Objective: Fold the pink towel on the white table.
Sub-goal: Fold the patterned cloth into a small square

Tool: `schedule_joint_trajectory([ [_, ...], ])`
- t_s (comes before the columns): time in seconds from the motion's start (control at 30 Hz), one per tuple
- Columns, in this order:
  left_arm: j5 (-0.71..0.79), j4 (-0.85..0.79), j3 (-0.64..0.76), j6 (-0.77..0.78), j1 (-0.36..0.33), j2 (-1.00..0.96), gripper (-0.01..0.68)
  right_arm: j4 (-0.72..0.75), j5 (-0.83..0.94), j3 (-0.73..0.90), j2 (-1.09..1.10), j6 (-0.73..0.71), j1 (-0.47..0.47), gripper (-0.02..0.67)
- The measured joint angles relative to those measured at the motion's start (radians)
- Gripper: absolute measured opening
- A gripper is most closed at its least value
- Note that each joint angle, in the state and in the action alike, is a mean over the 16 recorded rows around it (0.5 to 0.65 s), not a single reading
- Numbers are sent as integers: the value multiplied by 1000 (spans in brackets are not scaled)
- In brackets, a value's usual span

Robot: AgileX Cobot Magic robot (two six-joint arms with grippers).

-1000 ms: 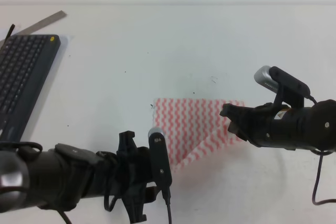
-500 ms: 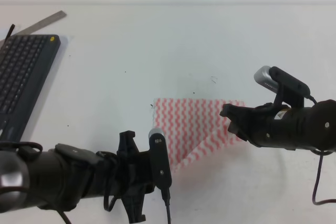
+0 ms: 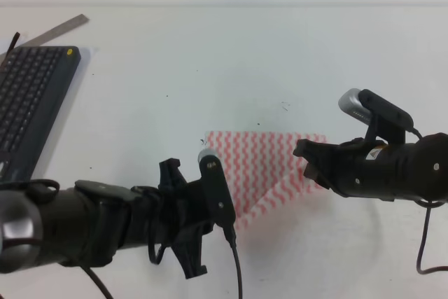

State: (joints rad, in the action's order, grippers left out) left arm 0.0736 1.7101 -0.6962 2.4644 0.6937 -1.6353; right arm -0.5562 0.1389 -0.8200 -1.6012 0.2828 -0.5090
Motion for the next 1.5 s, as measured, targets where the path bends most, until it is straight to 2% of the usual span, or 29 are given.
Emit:
schedule_joint_trajectory([
  [0.87,-132,35,-136,-73,0,-30,-2,-5,-43,0,0,0,8,-15],
  [1.5,-158,35,-201,-92,0,-54,-2,-7,-57,0,1,0,36,-14],
])
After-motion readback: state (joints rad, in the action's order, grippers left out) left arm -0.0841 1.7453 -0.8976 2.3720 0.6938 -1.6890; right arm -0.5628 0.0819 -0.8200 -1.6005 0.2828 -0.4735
